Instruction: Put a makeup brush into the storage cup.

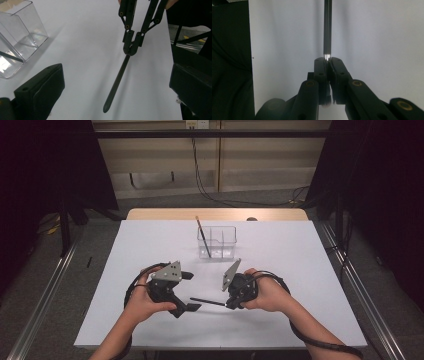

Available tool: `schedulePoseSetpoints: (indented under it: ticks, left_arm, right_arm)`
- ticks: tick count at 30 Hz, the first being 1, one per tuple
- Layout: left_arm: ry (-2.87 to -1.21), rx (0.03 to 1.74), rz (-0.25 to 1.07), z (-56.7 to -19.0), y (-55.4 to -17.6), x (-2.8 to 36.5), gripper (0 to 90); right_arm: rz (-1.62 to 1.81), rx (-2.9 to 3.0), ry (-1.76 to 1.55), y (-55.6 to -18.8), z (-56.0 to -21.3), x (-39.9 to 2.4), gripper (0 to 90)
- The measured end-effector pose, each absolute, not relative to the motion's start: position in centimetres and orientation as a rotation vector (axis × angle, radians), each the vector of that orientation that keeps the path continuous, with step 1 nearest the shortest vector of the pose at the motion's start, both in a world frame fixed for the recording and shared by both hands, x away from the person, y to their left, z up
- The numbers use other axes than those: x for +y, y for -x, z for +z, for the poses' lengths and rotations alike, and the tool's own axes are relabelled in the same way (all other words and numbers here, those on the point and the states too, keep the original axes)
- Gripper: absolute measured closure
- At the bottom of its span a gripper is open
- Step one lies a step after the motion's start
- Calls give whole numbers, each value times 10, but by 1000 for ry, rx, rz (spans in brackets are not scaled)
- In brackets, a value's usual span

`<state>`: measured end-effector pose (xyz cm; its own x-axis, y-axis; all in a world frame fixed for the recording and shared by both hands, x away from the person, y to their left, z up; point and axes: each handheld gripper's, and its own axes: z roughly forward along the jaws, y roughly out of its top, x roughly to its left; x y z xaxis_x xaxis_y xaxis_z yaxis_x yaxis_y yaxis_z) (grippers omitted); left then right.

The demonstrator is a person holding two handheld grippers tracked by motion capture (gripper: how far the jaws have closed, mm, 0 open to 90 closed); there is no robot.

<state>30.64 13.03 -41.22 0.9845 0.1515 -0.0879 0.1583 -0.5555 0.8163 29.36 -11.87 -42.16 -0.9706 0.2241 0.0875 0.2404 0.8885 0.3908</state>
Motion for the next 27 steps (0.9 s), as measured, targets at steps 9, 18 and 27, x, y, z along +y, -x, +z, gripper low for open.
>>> schedulePoseSetpoints:
  ticks: [9, 18, 27]
  left_arm:
    - [-2297, 220, -2, -407, -310, 119, 0]
    - [-2414, 185, 6, -405, -309, 107, 41]
    - [-2508, 119, 5, -404, -309, 93, 160]
  right_arm:
    - [-622, -3010, 360, -295, -421, -116, 844]
    - [-617, -3011, 358, -295, -417, -112, 844]
    - [-615, -3008, 347, -296, -415, -113, 844]
